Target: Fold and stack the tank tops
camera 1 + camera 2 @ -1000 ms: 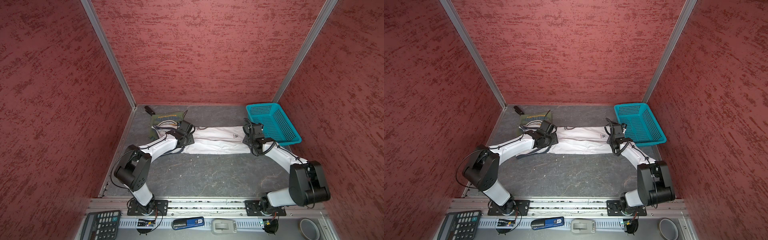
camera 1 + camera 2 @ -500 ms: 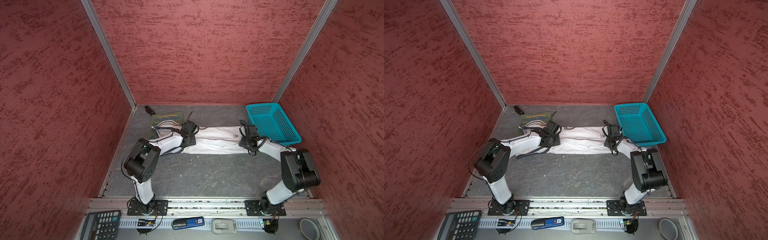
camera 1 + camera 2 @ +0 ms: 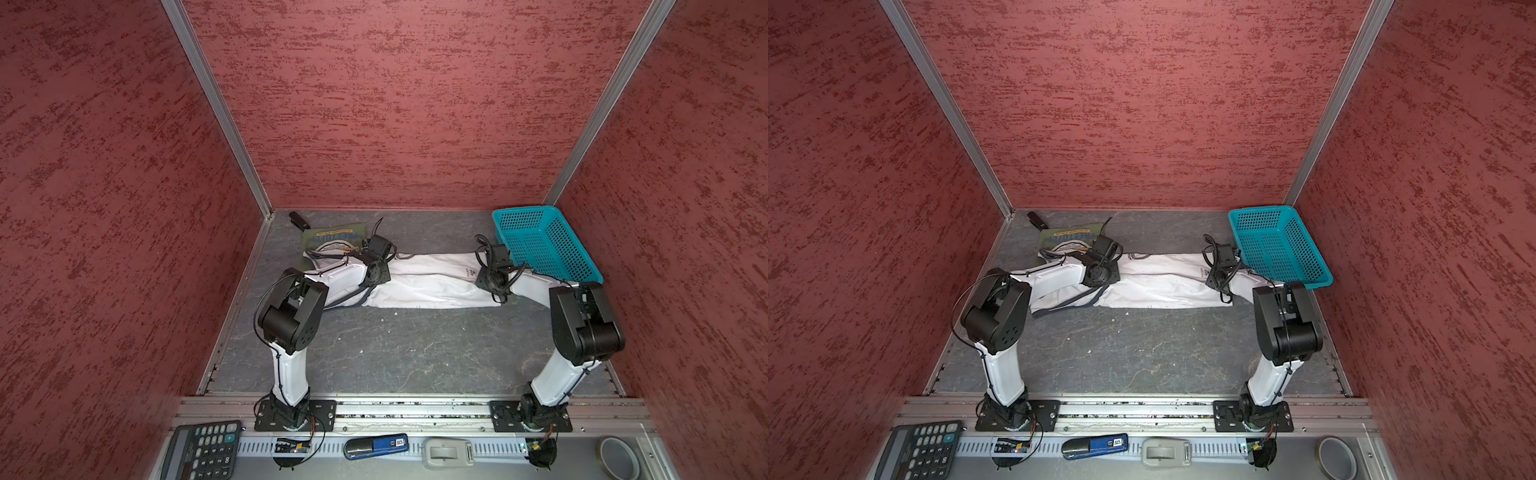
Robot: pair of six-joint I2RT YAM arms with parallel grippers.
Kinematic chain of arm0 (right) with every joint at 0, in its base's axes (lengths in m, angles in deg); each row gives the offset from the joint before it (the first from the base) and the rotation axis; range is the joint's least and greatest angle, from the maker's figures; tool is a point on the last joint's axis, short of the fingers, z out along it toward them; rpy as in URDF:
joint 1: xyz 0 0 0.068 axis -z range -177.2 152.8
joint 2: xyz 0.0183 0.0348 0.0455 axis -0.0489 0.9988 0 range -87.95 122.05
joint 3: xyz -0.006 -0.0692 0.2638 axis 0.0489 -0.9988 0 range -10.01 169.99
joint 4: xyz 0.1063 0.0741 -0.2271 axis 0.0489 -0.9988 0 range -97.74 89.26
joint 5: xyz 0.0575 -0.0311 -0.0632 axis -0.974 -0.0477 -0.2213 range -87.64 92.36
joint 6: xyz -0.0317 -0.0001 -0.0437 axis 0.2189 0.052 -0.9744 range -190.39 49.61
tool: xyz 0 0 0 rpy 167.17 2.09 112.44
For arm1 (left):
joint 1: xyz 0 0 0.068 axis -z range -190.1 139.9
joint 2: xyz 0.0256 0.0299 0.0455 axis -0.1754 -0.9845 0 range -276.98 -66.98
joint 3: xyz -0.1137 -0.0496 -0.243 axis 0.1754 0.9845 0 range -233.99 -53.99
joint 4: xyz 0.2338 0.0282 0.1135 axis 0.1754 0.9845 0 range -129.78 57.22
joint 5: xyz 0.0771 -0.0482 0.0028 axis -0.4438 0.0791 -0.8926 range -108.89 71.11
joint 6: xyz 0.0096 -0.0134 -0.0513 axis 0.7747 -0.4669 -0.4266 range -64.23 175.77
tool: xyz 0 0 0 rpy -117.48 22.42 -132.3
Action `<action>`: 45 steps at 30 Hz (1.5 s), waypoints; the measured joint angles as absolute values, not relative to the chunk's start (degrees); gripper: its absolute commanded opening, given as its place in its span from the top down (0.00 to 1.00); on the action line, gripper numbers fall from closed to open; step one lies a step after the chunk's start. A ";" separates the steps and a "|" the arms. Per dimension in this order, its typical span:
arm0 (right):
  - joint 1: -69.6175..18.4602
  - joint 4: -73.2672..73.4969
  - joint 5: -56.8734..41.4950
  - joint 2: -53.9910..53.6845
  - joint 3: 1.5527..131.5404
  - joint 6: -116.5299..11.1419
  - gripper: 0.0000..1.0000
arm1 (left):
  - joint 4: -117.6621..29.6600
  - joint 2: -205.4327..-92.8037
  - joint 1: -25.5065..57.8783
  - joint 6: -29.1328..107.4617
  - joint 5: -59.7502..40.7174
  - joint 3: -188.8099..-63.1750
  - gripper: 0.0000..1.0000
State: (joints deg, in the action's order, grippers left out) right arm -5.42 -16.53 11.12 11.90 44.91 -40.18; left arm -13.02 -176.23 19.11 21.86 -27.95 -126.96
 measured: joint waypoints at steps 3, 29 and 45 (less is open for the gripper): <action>-5.38 -17.23 11.23 10.19 44.91 -40.42 0.86 | -13.63 -175.29 19.15 21.77 -27.90 -126.15 0.94; -5.21 -24.72 12.28 -1.91 40.56 -40.92 0.94 | -13.17 -162.37 21.69 15.67 -29.46 -115.60 1.00; -4.42 -24.16 18.72 10.00 45.89 -41.27 0.55 | -10.61 -173.58 20.11 16.02 -29.81 -124.23 0.66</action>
State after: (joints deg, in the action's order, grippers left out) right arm -4.42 -24.16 18.72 10.00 45.89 -41.27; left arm -10.61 -173.58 20.11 16.02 -29.81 -124.23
